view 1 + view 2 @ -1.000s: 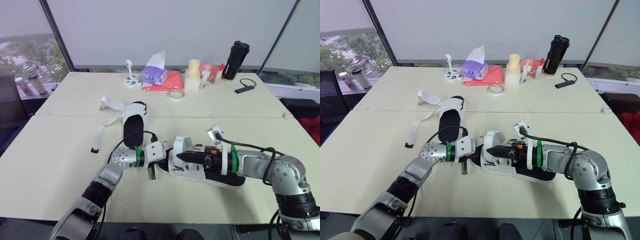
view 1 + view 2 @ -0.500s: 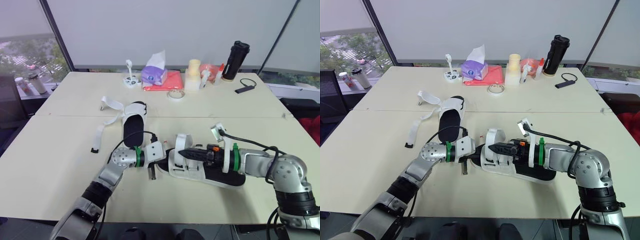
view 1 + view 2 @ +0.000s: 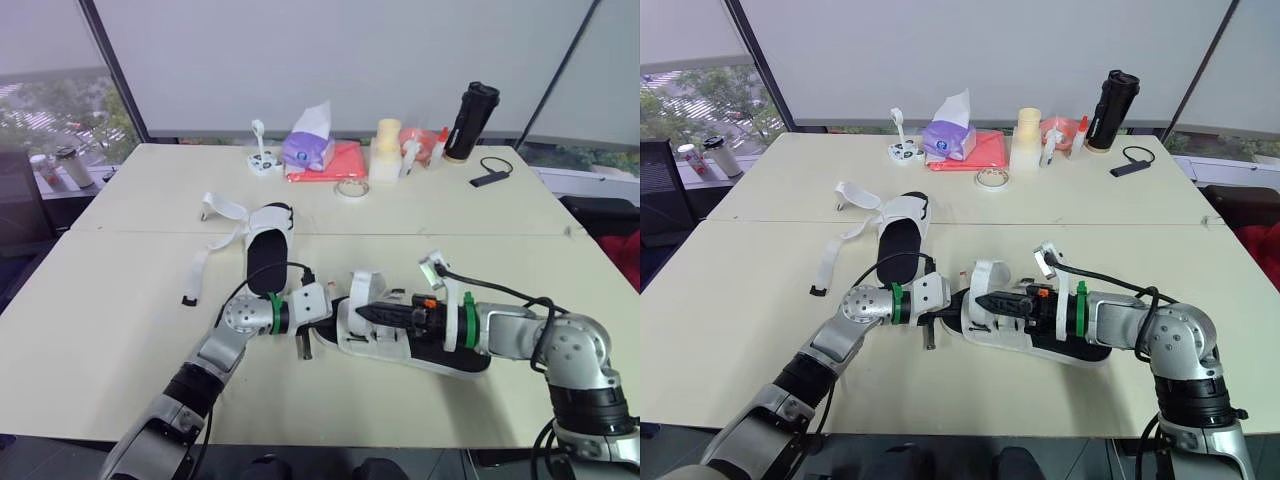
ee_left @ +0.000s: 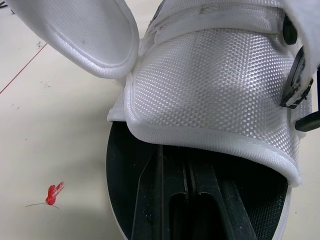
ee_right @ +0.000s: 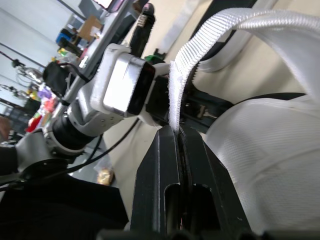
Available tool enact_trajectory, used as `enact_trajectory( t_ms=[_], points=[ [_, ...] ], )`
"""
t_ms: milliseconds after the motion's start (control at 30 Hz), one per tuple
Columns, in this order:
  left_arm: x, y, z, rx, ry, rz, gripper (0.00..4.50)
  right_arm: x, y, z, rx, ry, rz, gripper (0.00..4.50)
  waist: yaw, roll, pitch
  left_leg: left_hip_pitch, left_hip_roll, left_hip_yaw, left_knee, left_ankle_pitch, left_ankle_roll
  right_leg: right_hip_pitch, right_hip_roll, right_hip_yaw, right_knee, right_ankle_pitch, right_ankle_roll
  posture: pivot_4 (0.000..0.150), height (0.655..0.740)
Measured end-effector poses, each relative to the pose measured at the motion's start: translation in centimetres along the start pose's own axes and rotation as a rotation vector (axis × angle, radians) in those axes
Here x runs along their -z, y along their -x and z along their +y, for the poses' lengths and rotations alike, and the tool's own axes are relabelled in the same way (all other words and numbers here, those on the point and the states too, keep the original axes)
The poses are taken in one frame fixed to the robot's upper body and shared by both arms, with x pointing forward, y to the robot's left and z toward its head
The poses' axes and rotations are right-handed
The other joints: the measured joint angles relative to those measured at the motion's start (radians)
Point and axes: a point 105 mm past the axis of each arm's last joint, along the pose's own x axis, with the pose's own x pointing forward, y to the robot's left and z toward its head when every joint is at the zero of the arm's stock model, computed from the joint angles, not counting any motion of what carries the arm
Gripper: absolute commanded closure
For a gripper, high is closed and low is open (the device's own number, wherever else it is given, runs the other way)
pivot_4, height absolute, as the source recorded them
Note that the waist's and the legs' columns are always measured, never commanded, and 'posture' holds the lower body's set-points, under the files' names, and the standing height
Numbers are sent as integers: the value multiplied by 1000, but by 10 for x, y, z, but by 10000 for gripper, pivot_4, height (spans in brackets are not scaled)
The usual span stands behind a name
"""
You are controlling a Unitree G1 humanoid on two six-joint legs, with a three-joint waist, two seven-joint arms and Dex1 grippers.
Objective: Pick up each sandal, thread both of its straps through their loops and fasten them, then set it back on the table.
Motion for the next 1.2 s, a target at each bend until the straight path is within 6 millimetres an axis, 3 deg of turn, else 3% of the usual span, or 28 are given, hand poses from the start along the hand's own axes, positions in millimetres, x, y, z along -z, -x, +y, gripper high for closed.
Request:
enact_trajectory(
  t_ms=[533, 700, 933, 1200],
  points=[
    [0, -1, 0, -4, -4, -3, 45000, -3, 4, -2, -4, -65, -24, 44875, 0, 0, 0, 0, 0, 0, -1, 0, 0, 0, 0, 0, -1, -1, -3, 1500, 7400],
    [0, -1, -1, -5, -4, -3, 45000, 6, -1, -13, 57, -60, 20, 44875, 0, 0, 0, 0, 0, 0, -1, 0, 0, 0, -1, 0, -3, -1, -3, 1500, 7400],
    [0, -1, -1, -6, -3, -3, 45000, 4, -3, -23, 115, -6, 10, 44875, -1, 1, 0, 0, 0, 0, -2, 0, 0, 1, -1, 0, -6, -1, -4, 1500, 7400],
    [-1, -1, -1, -6, -7, -6, 45000, -39, 9, -5, -28, -79, -175, 44875, 1, 1, 0, -1, 0, 0, -4, 0, 0, 1, -1, 0, -9, 0, -4, 1500, 7400]
  ],
)
